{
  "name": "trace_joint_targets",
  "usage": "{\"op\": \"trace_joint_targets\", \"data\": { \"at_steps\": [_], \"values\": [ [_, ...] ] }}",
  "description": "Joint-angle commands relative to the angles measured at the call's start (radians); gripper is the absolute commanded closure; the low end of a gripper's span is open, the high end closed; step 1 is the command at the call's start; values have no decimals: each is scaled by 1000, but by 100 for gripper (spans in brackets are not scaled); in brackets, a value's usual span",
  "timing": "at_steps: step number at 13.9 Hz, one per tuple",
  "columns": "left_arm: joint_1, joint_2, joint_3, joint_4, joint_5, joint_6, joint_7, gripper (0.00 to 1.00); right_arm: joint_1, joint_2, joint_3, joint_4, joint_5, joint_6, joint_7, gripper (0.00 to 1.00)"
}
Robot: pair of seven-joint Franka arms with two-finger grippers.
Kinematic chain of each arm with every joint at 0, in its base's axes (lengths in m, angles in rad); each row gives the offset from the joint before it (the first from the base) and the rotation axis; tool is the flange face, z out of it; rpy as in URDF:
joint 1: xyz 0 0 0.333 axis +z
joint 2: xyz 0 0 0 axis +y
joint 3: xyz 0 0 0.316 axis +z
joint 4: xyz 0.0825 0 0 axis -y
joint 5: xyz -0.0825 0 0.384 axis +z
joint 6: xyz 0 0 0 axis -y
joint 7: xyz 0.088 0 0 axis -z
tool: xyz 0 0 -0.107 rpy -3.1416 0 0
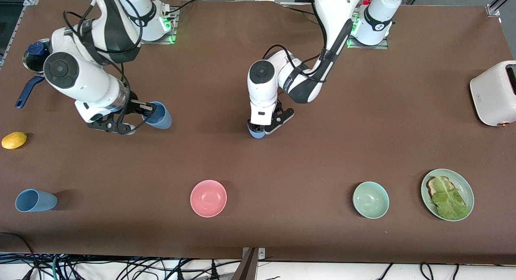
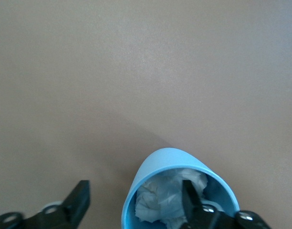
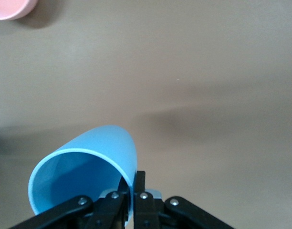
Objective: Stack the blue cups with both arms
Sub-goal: 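Release the tissue cup with the left gripper while the right gripper approaches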
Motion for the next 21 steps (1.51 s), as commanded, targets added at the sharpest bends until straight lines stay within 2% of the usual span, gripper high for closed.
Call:
{"op": "trace_joint_targets", "data": {
  "at_steps": [1, 4, 7, 9, 12, 17, 21],
  "values": [
    [-9, -7, 10, 22, 31, -5, -5, 2, 50, 10, 0, 51, 10, -46, 80, 100],
    [-2, -45, 10, 19, 34, -15, 27, 1, 82, 11, 0, 95, 20, -86, 124, 100],
    [1, -93, 10, 8, 33, -25, 48, 1, 90, 13, 3, 96, 38, -84, 149, 100],
    [5, -125, 10, 8, 33, -66, 79, 1, 111, 21, 3, 103, 38, -83, 187, 100],
    [31, -179, 9, -4, 32, -129, 172, 0, 165, 69, 3, 173, 38, -84, 265, 100],
    [185, -327, 7, -32, -29, -310, 524, 0, 257, 152, 3, 269, 35, -72, 410, 100],
    [270, -395, 9, -27, -37, -409, 694, 0, 334, 224, 3, 364, 29, -68, 515, 100]
  ]
}}
